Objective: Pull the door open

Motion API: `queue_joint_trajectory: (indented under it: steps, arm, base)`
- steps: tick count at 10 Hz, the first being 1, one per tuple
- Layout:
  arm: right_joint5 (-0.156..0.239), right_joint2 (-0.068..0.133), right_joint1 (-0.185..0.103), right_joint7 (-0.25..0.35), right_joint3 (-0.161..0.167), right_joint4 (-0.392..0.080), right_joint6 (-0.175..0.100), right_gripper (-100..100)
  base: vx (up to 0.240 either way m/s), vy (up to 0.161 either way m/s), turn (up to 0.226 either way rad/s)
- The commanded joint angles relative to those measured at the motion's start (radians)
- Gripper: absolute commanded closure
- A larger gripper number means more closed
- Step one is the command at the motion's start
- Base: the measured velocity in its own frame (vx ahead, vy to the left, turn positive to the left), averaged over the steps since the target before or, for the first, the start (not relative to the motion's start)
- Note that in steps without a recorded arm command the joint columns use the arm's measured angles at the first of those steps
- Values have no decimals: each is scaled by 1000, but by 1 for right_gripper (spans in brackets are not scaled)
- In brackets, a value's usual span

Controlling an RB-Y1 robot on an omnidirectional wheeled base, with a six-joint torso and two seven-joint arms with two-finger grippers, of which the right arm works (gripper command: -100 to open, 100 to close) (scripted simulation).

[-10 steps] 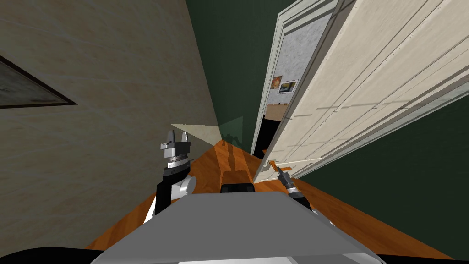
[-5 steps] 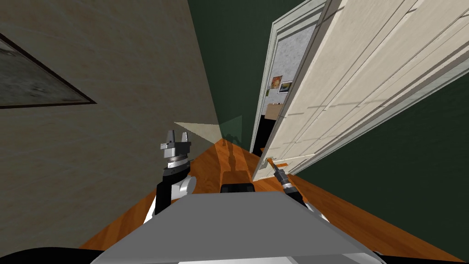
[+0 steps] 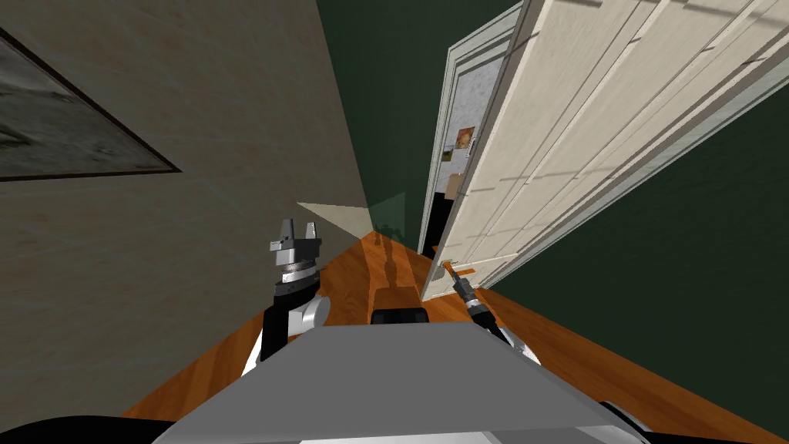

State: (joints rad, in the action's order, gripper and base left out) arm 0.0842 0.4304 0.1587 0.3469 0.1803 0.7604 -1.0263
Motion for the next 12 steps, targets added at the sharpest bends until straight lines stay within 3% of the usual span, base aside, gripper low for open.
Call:
queue_joint_trajectory:
  steps: [1, 3, 4, 12]
  arm:
    - [2, -10, -8, -11, 25, 17, 20, 100]
    - [9, -14, -25, -24, 47, 36, 50, 100]
    - [5, -18, -13, -23, 44, 41, 49, 100]
    - [34, 9, -74, 12, 15, -114, -21, 100]
  base:
    - [-144, -155, 50]
    - [-104, -160, 39]
    - [-33, -63, 46]
    - [-169, -33, 238]
